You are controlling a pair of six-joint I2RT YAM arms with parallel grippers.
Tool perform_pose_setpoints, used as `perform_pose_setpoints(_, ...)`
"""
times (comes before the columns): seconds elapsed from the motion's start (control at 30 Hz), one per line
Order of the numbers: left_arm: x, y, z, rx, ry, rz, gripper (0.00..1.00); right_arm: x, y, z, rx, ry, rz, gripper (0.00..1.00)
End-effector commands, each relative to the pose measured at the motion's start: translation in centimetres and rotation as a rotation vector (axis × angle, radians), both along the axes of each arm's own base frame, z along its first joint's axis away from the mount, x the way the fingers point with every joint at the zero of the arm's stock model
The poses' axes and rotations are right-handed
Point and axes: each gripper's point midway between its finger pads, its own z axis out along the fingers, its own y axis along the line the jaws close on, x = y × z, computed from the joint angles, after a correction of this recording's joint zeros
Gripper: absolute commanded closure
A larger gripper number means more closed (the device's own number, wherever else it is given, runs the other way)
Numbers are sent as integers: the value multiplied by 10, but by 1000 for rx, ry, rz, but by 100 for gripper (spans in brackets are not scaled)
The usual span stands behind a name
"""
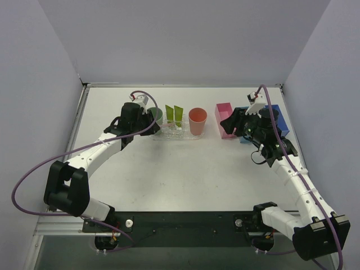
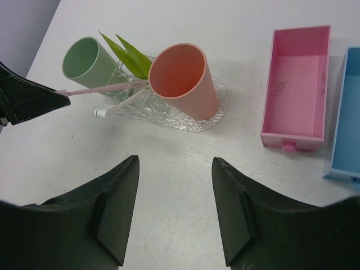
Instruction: Prepare toiletry sets of a toothbrush and toothpaste on the tray
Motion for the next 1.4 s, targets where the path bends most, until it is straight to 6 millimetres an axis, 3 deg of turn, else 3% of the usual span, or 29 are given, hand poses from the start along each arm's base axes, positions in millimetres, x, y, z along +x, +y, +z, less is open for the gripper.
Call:
perform_pose_setpoints(0.0,11,-2,15,36,-44,6,100,8,0,9,3,-49,8,50)
perform_pose_setpoints(1.37,7,-6,23,277,-80,29,100,10,0,1,22,-29,5,50)
